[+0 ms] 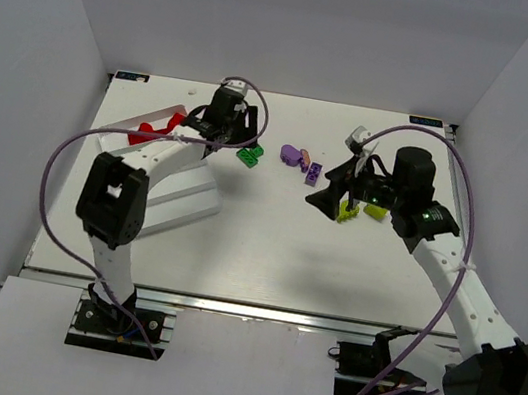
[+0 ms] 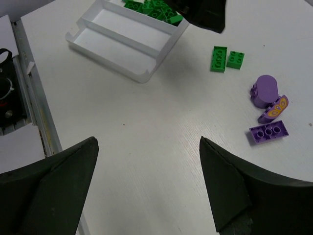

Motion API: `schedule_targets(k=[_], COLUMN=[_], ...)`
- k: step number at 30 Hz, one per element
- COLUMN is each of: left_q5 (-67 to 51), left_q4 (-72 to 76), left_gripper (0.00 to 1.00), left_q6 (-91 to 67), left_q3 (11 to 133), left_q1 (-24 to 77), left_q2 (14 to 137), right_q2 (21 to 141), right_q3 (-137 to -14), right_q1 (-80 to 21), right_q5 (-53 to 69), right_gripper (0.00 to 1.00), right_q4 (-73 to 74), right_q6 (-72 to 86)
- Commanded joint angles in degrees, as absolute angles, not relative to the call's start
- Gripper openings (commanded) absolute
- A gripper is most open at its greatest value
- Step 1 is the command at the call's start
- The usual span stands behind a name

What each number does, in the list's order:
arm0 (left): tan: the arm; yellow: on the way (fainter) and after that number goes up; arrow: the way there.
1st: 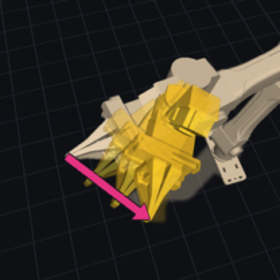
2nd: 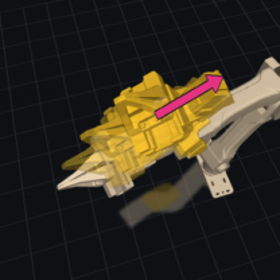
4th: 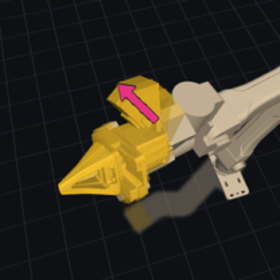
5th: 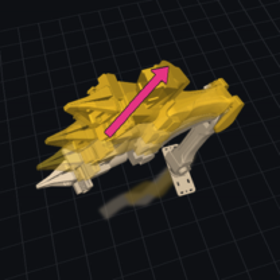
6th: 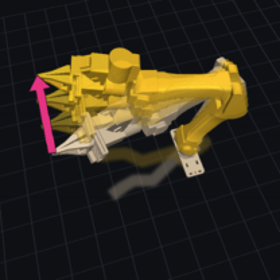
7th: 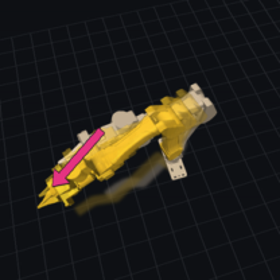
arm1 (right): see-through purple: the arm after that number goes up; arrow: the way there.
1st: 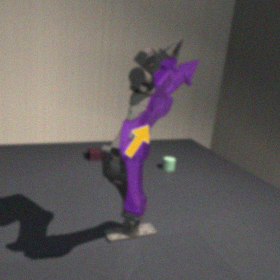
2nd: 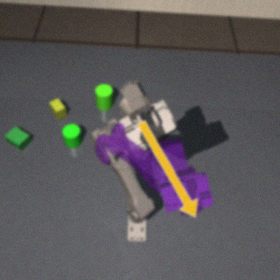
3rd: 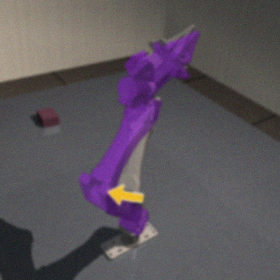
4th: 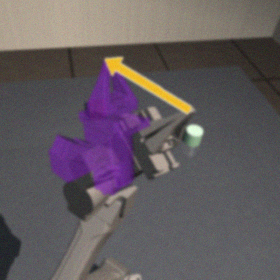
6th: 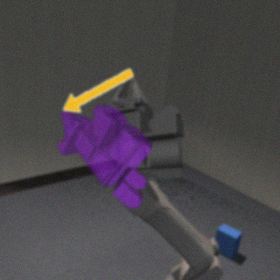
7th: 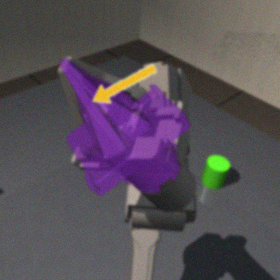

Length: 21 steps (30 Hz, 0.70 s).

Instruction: Sort the legos into containers by color

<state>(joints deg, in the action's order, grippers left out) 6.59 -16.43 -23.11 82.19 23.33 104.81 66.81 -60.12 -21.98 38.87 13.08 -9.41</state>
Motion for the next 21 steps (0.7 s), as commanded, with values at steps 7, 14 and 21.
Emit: schedule_targets(k=[7, 14, 21], left_q5=[2.5, 0.1, 2.8], left_q4=[-15.8, -13.9, -13.3], left_gripper=[0.87, 0.85, 0.82], left_q6=[-4.5, 4.5, 8.2], left_q3=[95.2, 99.8, 104.8], left_q1=[24.6, 25.1, 25.6], left_q2=[118.5, 124.1, 129.8], right_q2=[57.0, 56.9, 56.8], right_q3=[-57.9, -57.0, -56.5], right_q1=[-20.8, -20.8, -20.9], right_q5=[54.8, 54.4, 53.9], right_gripper=[0.55, 0.38, 0.4], right_q4=[12.6, 12.2, 11.3], right_q6=[-17.9, -18.9, -18.6])
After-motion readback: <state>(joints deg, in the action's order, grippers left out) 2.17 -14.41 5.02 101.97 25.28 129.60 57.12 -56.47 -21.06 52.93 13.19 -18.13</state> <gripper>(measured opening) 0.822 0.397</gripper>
